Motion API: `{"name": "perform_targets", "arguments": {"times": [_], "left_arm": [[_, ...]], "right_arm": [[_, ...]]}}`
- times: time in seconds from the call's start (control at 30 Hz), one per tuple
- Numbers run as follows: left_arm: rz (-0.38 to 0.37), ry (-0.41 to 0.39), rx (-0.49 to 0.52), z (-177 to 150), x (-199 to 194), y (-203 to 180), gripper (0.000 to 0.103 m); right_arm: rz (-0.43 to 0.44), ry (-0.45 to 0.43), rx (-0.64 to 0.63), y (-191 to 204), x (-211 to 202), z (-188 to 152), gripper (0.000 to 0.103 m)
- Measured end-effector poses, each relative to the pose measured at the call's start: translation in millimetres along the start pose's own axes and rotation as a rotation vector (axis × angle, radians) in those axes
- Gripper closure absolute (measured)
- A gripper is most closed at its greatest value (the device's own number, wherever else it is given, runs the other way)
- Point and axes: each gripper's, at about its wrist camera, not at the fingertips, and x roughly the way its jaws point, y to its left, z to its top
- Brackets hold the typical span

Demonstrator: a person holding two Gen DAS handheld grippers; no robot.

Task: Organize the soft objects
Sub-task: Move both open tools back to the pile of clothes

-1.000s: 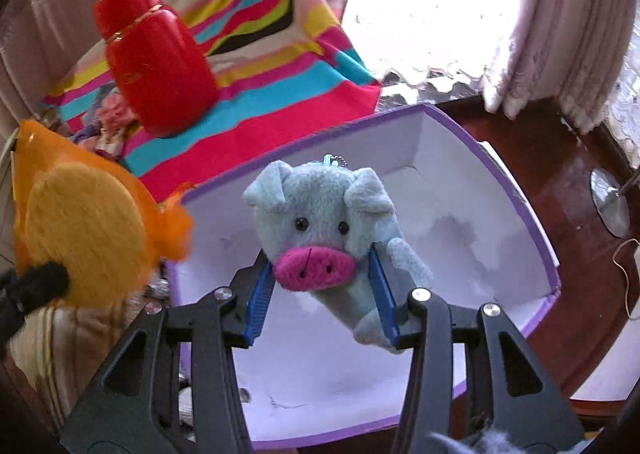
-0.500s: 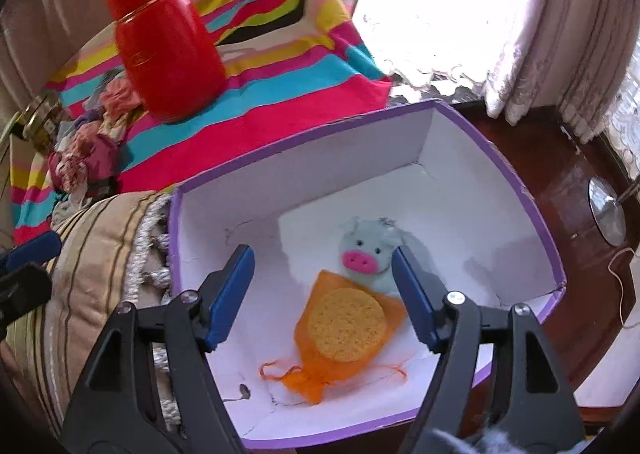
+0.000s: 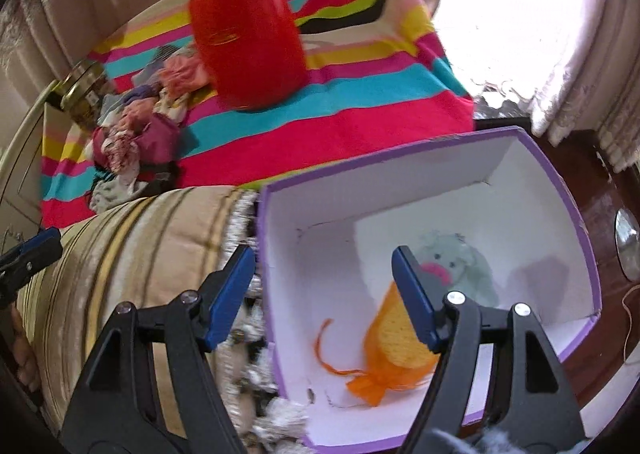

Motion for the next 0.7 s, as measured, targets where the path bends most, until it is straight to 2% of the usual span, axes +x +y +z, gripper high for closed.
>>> {"name": "perform_targets", "arguments": {"times": [0.2, 0.47, 0.7], "left_arm": [[0.007, 0.013, -0.129, 1, 1, 47, 0.035], [0.051, 0.03, -0.217, 10, 9, 85, 0.037], [0.03, 0.1, -0.323, 24, 36, 117, 0.038]], "right_arm": [[0.019, 0.031, -0.059, 32, 14, 12, 0.029], [0.091, 0.067, -0.141, 87, 37, 36, 0.029], [0.112, 0.127, -0.191, 132, 67, 53, 0.029]]}}
